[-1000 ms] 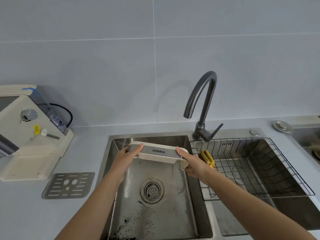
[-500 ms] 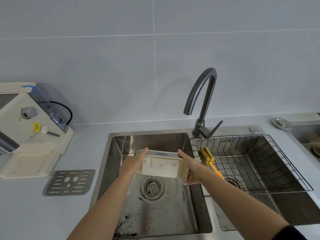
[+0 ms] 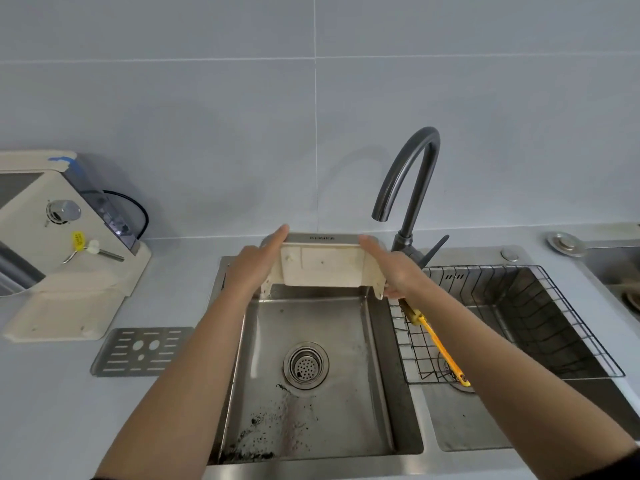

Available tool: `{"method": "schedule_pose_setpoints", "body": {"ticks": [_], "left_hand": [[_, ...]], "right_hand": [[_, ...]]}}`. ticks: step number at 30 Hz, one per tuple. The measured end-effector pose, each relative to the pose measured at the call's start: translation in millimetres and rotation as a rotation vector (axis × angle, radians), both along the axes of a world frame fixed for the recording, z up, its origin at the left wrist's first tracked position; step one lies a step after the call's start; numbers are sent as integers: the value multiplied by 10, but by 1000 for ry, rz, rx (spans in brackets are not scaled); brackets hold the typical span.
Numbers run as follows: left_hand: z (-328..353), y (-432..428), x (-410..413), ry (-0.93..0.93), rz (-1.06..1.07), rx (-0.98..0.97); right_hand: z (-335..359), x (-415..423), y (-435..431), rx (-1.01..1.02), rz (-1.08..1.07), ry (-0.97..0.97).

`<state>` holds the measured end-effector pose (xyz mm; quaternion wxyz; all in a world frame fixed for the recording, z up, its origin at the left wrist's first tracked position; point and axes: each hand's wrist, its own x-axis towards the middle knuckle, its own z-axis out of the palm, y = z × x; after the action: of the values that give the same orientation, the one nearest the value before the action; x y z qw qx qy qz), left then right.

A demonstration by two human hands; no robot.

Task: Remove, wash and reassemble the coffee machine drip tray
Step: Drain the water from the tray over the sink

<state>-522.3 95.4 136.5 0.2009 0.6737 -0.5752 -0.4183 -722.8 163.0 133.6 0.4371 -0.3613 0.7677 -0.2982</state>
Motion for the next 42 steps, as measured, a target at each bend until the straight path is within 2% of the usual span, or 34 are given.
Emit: {"method": "schedule_pose_setpoints", "body": {"ticks": [3, 6, 8, 9, 12, 14, 17, 20, 21, 24, 26, 30, 35, 38, 42], "left_hand": [[-25, 8, 7, -21, -11, -4], [-361, 156, 3, -67, -139, 220], [-610, 256, 30, -80, -169, 416], [-674, 271, 45, -91, -159, 451], [-554, 238, 6, -90, -149, 363], [-382, 138, -22, -67, -141, 249], [-124, -23, -23, -8, -22, 112], [-150, 54, -25, -68, 19, -17], [-227, 127, -29, -93, 5, -12], [-627, 366, -25, -79, -85, 310], [-762, 396, -24, -39, -122, 409], [-649, 214, -12, -51, -60, 297], [-499, 143, 10, -94, -11, 148], [-784, 336, 37, -71, -121, 289], [-1029, 419, 99, 17, -90, 416]], "right_hand": [[-111, -15, -15, -26, -14, 26], [-483, 46, 115, 218, -34, -191], [-691, 96, 246, 396, 51, -251], [-740, 116, 275, 432, 58, -273], [-641, 140, 217, 376, 68, -203], [-455, 87, 98, 278, 57, -104], [-181, -14, -59, 90, 18, -11], [-212, -28, -15, 2, 20, 28], [-318, -14, 37, 50, 23, 3], [-765, 33, 265, 339, 38, -231], [-884, 50, 320, 408, 54, -266], [-663, 62, 163, 292, 24, -125], [-628, 36, 63, 157, -27, -55], [-777, 122, 245, 318, -34, -298], [-863, 181, 336, 382, 0, -153]]}}
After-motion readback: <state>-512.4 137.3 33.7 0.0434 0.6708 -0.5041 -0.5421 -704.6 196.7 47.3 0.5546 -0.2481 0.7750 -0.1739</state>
